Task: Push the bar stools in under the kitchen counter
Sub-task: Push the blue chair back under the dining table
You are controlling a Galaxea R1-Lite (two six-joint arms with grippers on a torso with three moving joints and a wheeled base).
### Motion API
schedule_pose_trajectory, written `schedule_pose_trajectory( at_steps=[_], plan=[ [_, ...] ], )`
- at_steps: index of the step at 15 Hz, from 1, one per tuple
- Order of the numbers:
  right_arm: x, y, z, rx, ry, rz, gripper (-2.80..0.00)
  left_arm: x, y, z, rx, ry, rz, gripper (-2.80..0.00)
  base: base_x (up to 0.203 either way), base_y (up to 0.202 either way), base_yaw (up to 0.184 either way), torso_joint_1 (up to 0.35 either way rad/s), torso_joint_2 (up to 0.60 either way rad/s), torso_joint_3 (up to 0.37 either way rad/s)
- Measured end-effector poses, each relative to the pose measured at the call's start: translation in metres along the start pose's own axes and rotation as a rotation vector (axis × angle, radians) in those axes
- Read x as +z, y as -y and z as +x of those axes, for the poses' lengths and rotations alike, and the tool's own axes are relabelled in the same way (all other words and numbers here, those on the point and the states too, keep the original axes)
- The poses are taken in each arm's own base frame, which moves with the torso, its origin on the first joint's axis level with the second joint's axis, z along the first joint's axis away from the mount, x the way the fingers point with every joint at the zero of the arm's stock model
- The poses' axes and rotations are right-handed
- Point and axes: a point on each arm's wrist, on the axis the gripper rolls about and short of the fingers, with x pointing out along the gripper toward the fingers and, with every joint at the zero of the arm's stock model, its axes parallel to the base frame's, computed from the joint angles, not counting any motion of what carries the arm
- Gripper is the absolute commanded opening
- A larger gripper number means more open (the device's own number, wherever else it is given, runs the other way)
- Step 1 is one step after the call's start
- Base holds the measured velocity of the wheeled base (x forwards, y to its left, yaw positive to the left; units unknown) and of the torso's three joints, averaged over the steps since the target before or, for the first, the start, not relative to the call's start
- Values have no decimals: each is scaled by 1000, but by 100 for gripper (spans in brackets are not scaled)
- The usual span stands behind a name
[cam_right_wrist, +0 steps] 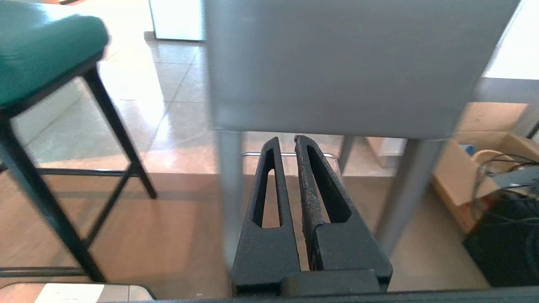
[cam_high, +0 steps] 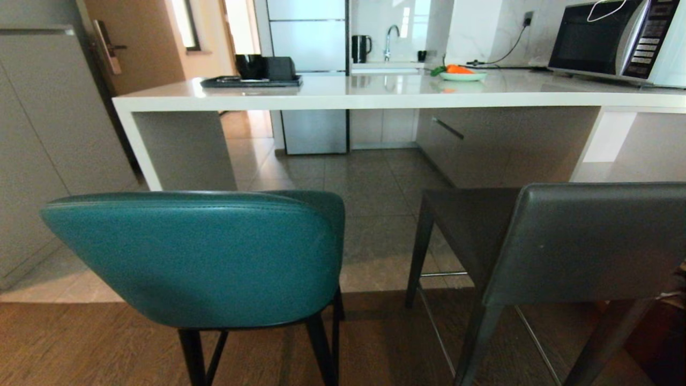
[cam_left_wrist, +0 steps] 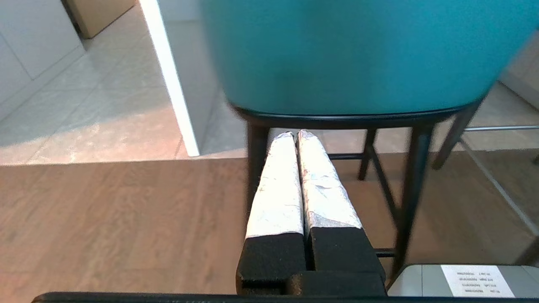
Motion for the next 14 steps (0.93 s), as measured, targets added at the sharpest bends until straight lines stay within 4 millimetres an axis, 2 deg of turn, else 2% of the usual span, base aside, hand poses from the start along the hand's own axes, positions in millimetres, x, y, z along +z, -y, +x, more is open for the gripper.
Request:
schedule_pose_trajectory(
  at_steps=[14],
  plan=[
    [0,0,0,0,0,2,-280,0,0,0,2,0,0,-280,0,194,0,2,3,1]
  ],
)
